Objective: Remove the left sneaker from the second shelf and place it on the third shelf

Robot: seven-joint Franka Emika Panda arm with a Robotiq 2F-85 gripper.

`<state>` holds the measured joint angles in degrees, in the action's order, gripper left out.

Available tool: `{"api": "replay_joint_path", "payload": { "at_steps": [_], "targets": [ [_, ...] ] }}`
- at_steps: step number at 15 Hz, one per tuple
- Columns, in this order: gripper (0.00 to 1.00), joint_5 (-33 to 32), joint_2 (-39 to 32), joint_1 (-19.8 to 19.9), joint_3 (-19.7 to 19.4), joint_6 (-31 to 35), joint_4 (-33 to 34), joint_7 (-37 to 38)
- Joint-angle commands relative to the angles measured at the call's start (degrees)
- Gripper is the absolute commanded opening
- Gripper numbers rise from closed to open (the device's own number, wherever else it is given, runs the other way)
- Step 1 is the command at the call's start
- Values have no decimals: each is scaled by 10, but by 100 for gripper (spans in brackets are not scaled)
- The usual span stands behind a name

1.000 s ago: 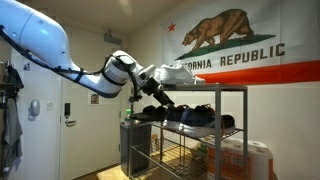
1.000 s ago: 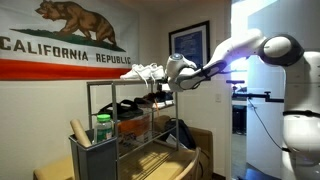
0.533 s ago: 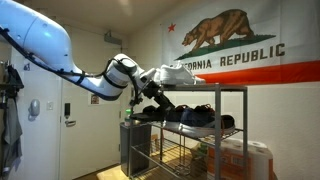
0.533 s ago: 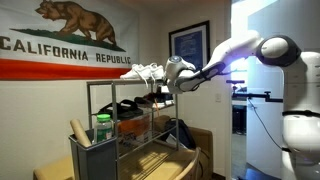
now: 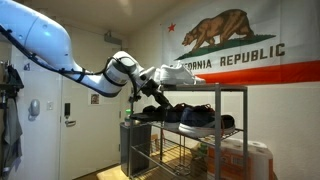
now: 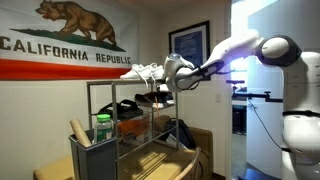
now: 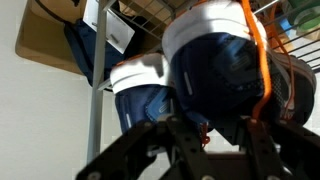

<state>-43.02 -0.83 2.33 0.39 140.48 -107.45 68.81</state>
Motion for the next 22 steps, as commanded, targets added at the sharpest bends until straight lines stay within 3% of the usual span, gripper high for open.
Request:
{"api": "replay_joint_path", "payload": {
  "at_steps": [1, 12, 22],
  "targets": [
    [6, 48, -10, -12, -1, -57, 22, -61],
    [9, 92, 16, -35, 8, -207, 61, -202],
    [9, 71, 153, -29, 18, -321, -13, -228]
  ]
}}
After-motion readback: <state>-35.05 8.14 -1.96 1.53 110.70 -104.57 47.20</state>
